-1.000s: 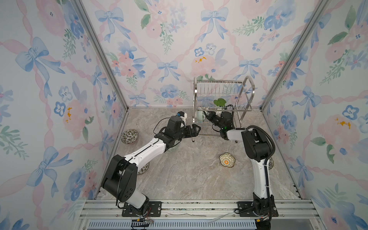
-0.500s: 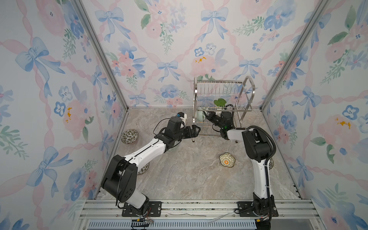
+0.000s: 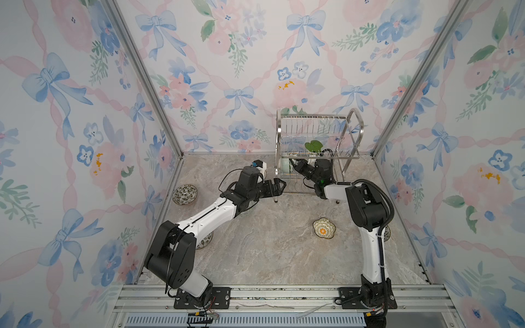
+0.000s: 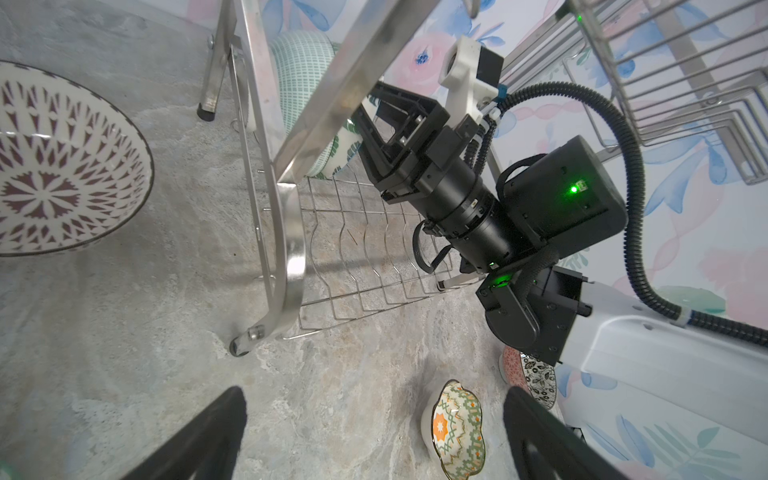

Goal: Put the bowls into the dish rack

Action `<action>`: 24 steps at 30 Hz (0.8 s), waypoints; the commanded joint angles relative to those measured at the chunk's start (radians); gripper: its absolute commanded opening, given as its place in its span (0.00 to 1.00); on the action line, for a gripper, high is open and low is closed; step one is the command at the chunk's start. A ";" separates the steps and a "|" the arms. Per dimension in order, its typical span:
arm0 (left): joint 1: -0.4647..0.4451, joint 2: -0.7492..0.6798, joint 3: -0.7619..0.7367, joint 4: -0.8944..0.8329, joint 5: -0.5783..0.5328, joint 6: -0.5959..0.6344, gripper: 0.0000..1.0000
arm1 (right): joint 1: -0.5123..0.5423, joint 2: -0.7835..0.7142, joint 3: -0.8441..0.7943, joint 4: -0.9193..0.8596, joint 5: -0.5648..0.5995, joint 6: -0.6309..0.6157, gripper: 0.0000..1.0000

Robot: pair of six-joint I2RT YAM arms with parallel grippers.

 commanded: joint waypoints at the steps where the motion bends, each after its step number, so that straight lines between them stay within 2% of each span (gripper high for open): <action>1: -0.003 -0.025 -0.019 0.017 -0.003 -0.002 0.98 | -0.004 -0.038 -0.018 -0.062 -0.017 -0.032 0.23; 9: -0.005 -0.031 -0.020 0.017 -0.003 -0.003 0.98 | -0.004 -0.056 -0.031 -0.058 -0.019 -0.035 0.34; 24: -0.011 -0.028 -0.014 0.013 0.000 -0.004 0.98 | -0.009 -0.099 -0.057 -0.083 -0.022 -0.065 0.41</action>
